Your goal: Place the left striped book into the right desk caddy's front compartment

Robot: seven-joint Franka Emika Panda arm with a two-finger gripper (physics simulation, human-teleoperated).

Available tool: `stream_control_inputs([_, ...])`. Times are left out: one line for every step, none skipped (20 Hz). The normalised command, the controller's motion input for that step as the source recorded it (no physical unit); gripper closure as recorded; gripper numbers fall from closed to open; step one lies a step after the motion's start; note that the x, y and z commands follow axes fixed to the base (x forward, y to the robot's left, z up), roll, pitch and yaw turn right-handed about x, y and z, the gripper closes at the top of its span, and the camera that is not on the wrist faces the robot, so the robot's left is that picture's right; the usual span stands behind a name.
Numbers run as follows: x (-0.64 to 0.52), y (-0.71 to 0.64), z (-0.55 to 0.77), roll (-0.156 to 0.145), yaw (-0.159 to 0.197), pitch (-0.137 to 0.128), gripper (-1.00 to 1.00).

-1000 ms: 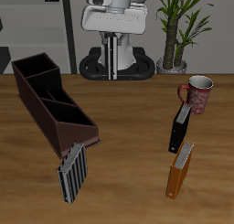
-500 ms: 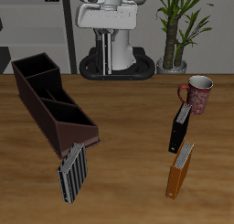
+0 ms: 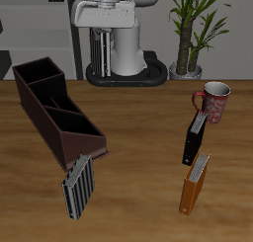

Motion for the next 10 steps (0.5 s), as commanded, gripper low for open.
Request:
stream_control_inputs([-0.19,-0.31,0.13,-0.055,0.042,0.0,1.0])
stream_control_inputs([-0.08,-0.17,0.07,-0.024,0.028,-0.006,1.0])
stream_control_inputs([-0.16,-0.48,0.13,-0.062,0.078,-0.002,1.0])
stream_control_inputs([-0.14,-0.44,0.15,-0.093,0.042,-0.024,1.0])
stream_control_inputs([-0.09,0.0,0.04,-0.017,0.025,-0.014,1.0])
stream_control_inputs([-0.28,-0.72,0.37,-0.098,-0.009,-0.054,1.0])
stream_control_inputs([-0.11,-0.32,0.21,-0.004,0.012,-0.03,1.0])
stream_control_inputs([-0.05,-0.14,0.08,-0.039,-0.014,-0.013,1.0])
stream_control_inputs([-0.04,-0.32,0.11,-0.056,-0.004,-0.014,1.0])
stream_control_inputs([-0.02,-0.58,0.17,-0.055,0.019,-0.015,1.0])
